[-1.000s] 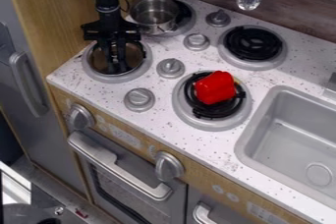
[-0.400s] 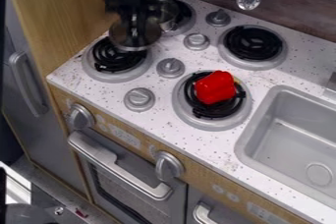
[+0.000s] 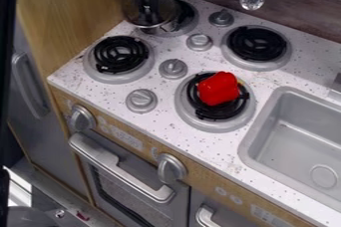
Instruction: Take the pot lid and put it on the silver pot
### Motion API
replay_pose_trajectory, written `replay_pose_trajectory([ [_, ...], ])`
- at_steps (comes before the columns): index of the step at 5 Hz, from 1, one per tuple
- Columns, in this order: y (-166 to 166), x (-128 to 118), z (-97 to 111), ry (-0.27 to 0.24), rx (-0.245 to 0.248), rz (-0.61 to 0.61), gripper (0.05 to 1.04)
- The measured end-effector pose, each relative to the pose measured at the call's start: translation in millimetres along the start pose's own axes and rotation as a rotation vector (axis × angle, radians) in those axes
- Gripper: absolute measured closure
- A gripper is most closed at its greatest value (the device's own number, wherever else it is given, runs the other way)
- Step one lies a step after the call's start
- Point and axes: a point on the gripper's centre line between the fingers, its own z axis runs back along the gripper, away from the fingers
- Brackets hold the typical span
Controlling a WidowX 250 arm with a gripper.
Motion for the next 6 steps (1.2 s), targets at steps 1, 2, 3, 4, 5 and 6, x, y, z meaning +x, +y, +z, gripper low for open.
replay_pose_trajectory([
  [1, -7.1, 7.3, -12.9, 0.009, -0.023, -0.004, 0.816],
  [2, -11.5, 10.9, -24.7, 0.022, -0.025, -0.018, 0.816],
  [3, -17.1, 19.1, -25.1, 0.007, -0.029, -0.03, 0.816],
  [4, -18.5, 21.1, -33.0, 0.015, -0.033, -0.026, 0.816],
  [5, -18.3, 28.5, -33.5, 0.002, -0.028, -0.028, 0.816],
  [6, -17.5, 31.3, -34.4, 0.003, -0.021, -0.032, 0.816],
])
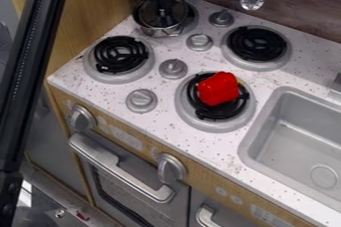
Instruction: Take the pot lid and put it on the silver pot
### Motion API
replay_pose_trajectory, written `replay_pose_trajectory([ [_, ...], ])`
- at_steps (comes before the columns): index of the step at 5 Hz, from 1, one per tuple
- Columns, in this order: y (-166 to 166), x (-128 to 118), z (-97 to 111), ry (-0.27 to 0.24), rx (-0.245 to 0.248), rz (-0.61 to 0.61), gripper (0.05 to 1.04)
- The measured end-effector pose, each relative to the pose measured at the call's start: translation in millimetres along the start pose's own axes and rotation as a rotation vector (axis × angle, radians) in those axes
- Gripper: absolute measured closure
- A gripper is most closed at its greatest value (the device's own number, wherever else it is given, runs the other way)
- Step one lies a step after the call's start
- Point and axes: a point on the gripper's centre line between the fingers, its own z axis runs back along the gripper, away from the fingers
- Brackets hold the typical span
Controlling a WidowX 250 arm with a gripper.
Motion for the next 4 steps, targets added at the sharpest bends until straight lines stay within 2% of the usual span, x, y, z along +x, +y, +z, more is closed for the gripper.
replay_pose_trajectory([
  [4, 14.1, 3.0, -4.1, 0.019, 0.025, 0.019, 0.816],
])
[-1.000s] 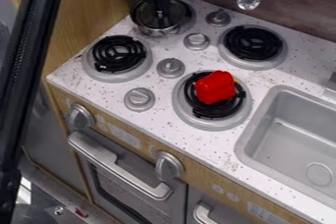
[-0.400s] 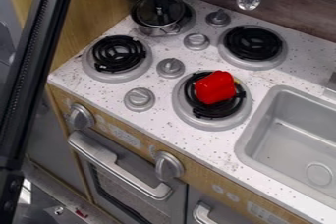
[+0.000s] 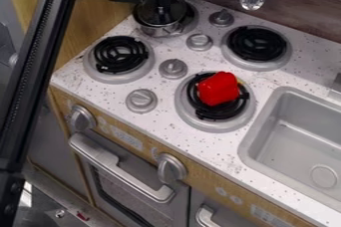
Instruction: Take the pot lid and put it on the silver pot
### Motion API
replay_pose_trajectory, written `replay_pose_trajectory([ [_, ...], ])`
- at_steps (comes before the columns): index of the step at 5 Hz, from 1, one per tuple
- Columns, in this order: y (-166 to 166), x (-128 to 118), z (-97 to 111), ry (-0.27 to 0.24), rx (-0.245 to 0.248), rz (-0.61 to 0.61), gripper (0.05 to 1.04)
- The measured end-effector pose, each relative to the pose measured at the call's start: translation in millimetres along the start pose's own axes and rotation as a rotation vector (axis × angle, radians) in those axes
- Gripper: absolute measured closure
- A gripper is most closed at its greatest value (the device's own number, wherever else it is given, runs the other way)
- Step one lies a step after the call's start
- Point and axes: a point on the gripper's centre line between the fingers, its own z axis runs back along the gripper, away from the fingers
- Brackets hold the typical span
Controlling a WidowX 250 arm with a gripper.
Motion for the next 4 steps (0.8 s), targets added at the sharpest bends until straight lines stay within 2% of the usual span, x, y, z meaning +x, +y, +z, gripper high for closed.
replay_pose_trajectory([
  [2, 16.5, -16.7, 1.6, 0.032, 0.028, 0.022, 0.816],
  [3, 19.0, -19.8, 0.8, 0.033, 0.025, 0.03, 0.782],
  [4, 16.0, -19.7, 0.4, 0.032, 0.007, 0.04, 0.462],
])
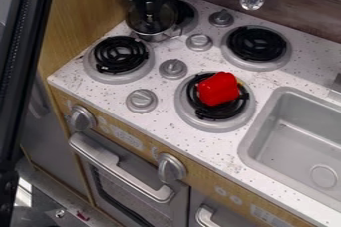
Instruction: Take the pot lid and put it on the silver pot
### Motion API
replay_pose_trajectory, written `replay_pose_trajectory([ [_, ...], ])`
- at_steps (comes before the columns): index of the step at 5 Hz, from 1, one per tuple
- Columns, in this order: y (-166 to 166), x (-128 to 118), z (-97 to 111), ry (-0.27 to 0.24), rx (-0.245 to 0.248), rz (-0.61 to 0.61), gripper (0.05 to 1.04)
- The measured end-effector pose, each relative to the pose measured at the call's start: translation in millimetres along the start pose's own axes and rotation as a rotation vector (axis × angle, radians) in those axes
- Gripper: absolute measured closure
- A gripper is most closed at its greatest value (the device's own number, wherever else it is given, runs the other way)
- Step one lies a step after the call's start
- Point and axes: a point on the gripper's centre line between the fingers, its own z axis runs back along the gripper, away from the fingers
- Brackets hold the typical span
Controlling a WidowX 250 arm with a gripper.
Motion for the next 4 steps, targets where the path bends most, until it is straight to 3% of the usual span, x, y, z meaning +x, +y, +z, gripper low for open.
replay_pose_trajectory([
  [1, -8.2, 0.4, 0.4, -0.007, -0.005, -0.022, 0.169],
  [2, -11.7, 2.9, 11.8, -0.027, -0.008, -0.032, 0.084],
  [3, -18.0, 8.2, 46.6, -0.069, -0.001, -0.059, 0.084],
  [4, -18.0, -4.1, 73.3, -0.065, -0.002, -0.078, 0.084],
])
